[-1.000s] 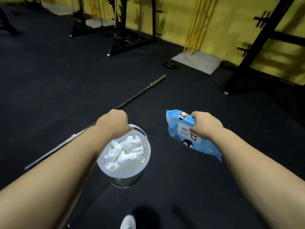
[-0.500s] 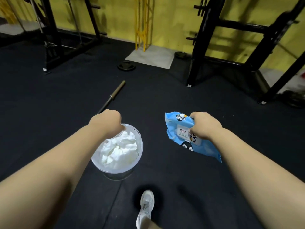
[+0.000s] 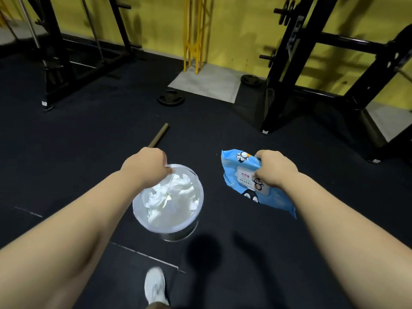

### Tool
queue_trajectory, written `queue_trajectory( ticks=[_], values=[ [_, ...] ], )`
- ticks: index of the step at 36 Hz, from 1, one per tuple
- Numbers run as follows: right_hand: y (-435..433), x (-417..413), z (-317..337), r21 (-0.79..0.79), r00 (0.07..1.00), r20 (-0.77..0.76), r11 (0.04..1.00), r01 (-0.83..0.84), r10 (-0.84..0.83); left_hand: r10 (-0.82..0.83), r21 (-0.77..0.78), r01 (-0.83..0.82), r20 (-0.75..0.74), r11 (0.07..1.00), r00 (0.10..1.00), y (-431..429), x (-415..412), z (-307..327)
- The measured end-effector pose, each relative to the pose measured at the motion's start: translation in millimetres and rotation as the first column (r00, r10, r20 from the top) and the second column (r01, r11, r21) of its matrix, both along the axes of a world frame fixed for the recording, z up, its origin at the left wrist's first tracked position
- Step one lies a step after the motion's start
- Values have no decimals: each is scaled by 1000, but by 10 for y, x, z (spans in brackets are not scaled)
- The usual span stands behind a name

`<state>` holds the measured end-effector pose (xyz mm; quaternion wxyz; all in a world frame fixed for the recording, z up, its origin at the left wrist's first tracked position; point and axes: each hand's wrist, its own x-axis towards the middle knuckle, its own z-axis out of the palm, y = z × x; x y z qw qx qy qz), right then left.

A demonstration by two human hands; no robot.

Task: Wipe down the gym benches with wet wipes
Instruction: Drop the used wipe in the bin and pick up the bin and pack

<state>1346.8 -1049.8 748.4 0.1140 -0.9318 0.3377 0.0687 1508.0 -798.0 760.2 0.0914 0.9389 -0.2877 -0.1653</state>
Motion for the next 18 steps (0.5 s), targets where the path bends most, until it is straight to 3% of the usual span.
queue_trajectory(
  ticks=[18],
  values=[
    [-980, 2979, -50, 21, 989, 21, 989, 147, -148, -178, 25, 176, 59, 984, 982, -1193, 3432, -50]
  ],
)
